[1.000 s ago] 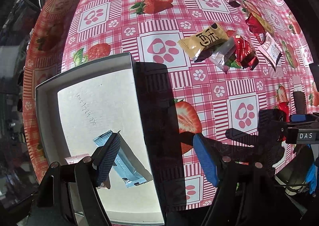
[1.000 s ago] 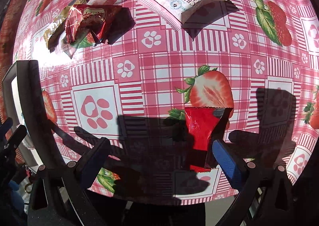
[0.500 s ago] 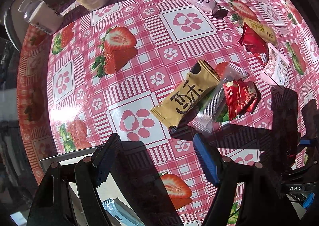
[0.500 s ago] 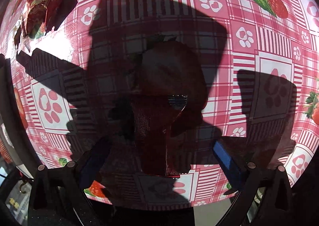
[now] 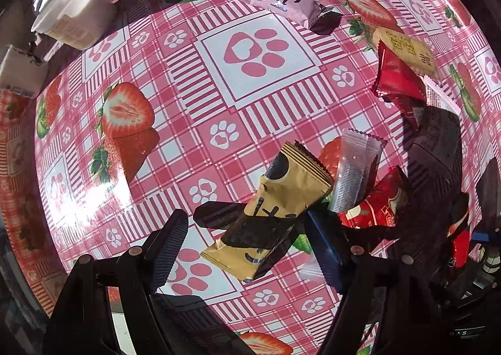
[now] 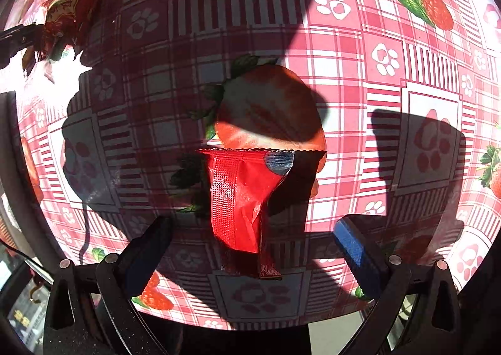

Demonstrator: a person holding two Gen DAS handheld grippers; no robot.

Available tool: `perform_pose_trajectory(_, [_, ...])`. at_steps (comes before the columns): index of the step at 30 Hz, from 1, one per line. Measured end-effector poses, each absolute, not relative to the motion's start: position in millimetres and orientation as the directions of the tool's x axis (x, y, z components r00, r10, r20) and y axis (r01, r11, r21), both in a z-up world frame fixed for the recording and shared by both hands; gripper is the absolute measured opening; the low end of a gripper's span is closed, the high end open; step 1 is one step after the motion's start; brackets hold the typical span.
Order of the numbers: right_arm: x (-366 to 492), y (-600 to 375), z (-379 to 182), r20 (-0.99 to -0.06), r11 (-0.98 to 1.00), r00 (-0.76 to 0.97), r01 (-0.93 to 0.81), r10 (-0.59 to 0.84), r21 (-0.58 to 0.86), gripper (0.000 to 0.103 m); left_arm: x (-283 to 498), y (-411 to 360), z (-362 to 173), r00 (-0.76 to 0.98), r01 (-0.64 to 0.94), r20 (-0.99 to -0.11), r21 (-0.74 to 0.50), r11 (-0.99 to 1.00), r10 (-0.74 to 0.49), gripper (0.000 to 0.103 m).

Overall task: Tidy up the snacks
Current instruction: 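Grasp the gold packet with the left tool while the right grasps the red packet, then lift the gold packet with the left tool while the right lifts the red packet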

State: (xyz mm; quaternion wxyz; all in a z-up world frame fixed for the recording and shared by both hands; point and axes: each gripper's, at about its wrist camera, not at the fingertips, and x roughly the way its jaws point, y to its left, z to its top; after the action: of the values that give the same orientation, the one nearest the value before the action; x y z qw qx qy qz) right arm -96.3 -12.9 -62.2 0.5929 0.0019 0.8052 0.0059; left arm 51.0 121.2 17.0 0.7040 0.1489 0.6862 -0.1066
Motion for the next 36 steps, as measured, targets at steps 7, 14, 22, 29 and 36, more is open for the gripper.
perform_pose_trajectory(7, [-102, -13, -63, -0.956, 1.0, -0.294, -0.003, 0.009, 0.01, 0.103, 18, 119, 20, 0.028, 0.309, -0.999, 0.027, 0.951, 0.02, 0.029])
perform_pose_trajectory(14, [-114, -6, -47, -0.963, 1.0, -0.269, -0.002, 0.007, 0.008, 0.103, -56, 135, 11, -0.055, 0.193, -0.998, -0.002, 0.981, 0.009, 0.034])
perform_pose_trajectory(22, [-121, -4, -37, -0.97, 1.0, -0.244, -0.003, 0.005, 0.006, 0.103, -94, 147, 13, -0.055, 0.187, -0.998, 0.005, 0.982, 0.016, 0.079])
perform_pose_trajectory(29, [-128, -4, -34, -0.974, 1.0, -0.226, -0.004, 0.004, 0.005, 0.103, -81, 164, -2, -0.079, 0.174, -0.997, -0.011, 0.985, 0.003, 0.079])
perform_pose_trajectory(36, [-138, -2, -29, -0.98, 1.0, -0.2, -0.003, 0.003, 0.003, 0.103, -73, 132, -14, -0.074, 0.242, -0.997, 0.008, 0.97, 0.026, 0.098])
